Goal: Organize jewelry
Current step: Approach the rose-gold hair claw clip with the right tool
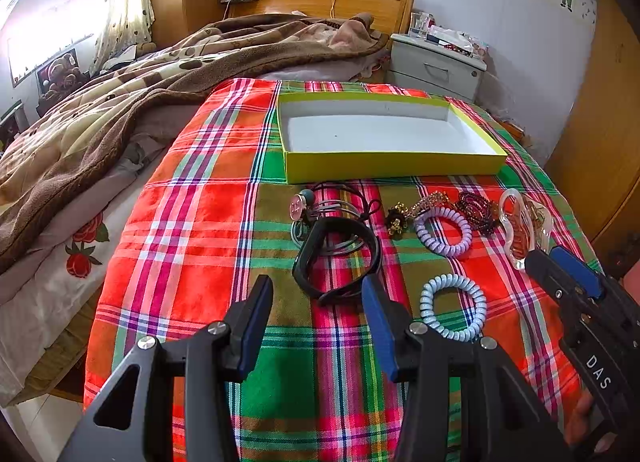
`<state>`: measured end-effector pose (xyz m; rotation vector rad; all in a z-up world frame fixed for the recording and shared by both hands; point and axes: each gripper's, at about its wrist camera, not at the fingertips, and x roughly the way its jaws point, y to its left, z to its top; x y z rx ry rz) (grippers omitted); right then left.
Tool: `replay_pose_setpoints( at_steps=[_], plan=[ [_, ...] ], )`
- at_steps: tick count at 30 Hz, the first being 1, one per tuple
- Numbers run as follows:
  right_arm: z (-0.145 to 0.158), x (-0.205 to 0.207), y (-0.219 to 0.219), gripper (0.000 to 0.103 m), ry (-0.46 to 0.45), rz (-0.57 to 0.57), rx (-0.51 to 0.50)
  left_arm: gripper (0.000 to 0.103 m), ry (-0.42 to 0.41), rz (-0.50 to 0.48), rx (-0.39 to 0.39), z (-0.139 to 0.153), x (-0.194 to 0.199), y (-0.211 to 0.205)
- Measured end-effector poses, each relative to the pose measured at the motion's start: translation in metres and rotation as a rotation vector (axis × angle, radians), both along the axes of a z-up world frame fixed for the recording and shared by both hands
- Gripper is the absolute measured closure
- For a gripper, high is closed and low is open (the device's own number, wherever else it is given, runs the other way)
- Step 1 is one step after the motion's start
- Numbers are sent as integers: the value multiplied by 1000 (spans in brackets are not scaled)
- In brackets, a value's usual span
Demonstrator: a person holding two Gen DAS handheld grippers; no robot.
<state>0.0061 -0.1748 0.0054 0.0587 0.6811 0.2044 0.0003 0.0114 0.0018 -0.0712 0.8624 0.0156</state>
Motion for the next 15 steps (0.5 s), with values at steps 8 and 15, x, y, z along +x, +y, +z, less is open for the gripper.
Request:
replay_pose_setpoints(
  at_steps=[8, 15],
  plan=[
    [1, -1, 0, 61, -3, -2, -1, 55, -3, 1, 3, 0, 0, -1],
    [2, 0, -1, 61, -5, -4, 0, 55, -2, 1, 5, 1, 0, -1]
  ],
)
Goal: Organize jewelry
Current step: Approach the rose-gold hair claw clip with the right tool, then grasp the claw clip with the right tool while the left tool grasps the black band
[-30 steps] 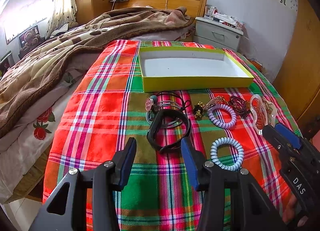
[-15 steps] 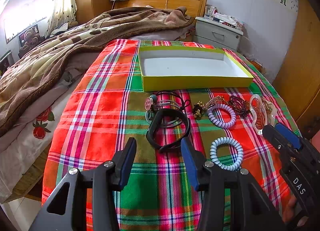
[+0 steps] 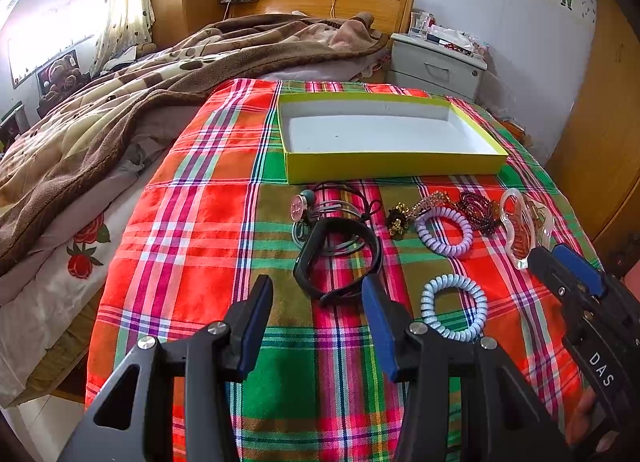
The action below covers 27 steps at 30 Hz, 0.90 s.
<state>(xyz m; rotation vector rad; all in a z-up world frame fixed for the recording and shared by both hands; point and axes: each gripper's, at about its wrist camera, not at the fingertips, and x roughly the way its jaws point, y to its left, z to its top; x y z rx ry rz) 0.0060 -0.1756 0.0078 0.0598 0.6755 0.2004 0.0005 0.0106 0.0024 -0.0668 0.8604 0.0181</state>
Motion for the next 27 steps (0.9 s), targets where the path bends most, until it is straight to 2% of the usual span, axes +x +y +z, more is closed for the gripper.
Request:
replay_pose_setpoints(
  at_steps=[21, 24, 27],
  plan=[
    [6, -1, -11, 60, -35, -30, -8, 55, 10, -22, -10, 3, 5, 3],
    [4, 1, -21, 47, -27, -59, -1, 55, 12, -23, -39, 3, 9, 10],
    [-1, 7, -28, 45, 0, -77, -2, 55, 29, -20, -93, -2, 14, 18]
  ],
)
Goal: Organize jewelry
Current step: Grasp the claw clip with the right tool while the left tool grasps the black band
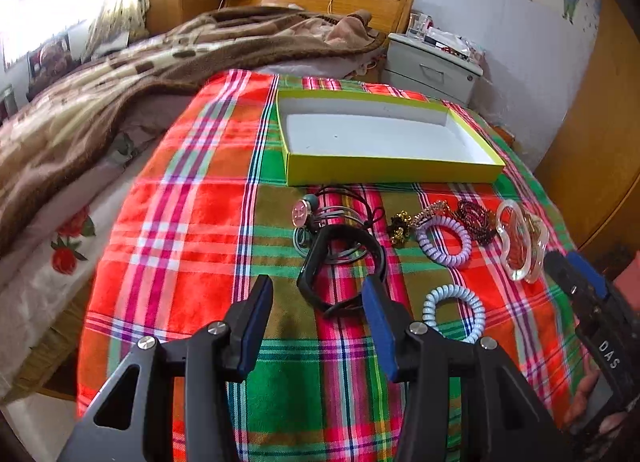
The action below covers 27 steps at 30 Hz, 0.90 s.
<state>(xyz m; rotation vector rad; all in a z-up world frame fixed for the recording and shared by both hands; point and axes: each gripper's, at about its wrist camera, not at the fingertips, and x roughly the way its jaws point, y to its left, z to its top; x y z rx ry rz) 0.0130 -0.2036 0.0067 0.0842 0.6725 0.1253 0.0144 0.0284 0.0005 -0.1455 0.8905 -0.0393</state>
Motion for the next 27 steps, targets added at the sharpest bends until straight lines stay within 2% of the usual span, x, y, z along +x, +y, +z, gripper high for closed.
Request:
replay_pose_setpoints(
  at_steps=[10, 18, 20, 22, 27],
  plan=[
    [-16, 28, 3, 45, 117, 10, -14, 54, 44, 2, 0, -14, 13, 0],
    [-13, 37, -1, 46, 120, -19, -17, 55, 58, 12, -8, -16, 17, 3],
    [-12, 37, -2, 63, 111, -20, -10, 55, 60, 12, -9, -17, 18, 4],
    [-12, 37, -4, 71, 117, -20, -3, 55, 62, 7, -5, -18, 19, 5],
    [-12, 36, -7, 72, 111, -30, -5, 55, 68, 9, 5, -20, 23, 4]
  ],
)
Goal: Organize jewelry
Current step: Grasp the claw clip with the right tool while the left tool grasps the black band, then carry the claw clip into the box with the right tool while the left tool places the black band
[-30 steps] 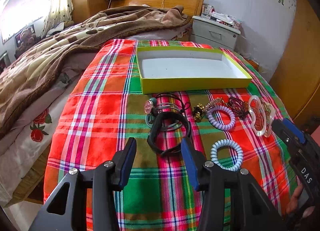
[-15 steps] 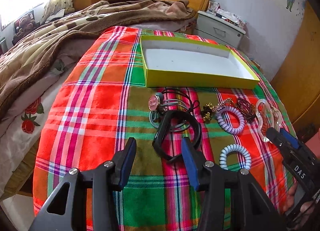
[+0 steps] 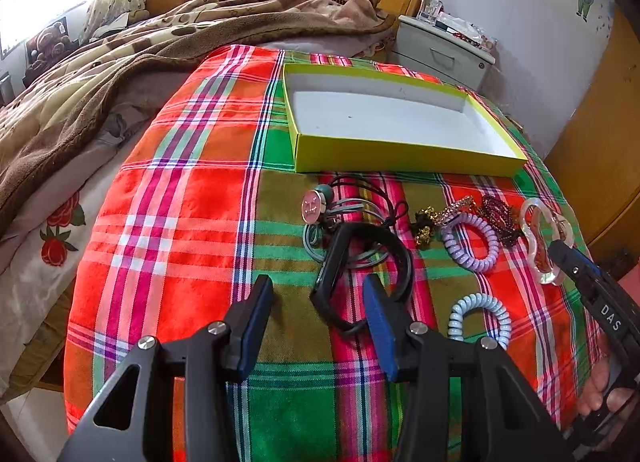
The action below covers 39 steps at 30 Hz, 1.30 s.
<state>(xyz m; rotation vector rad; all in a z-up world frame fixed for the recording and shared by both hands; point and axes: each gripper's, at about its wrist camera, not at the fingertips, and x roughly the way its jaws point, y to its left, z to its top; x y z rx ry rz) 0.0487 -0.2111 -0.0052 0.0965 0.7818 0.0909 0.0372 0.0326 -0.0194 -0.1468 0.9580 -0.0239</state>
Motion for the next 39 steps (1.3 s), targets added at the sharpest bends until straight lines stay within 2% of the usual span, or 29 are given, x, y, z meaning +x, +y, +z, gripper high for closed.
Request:
replay_pose_setpoints(
  at_steps=[9, 17, 25, 39],
  plan=[
    [6, -5, -6, 74, -31, -15, 4, 57, 5, -14, 23, -3, 4, -2],
    [11, -7, -7, 75, -45, -20, 8, 86, 4, -28, 7, -2, 6, -4],
    [16, -12, -8, 76, -57, -19, 5, 90, -3, -41, -10, 4, 2, -3],
    [45, -14, -8, 76, -132, -17, 10, 90, -65, -39, -10, 37, -3, 9]
  ],
)
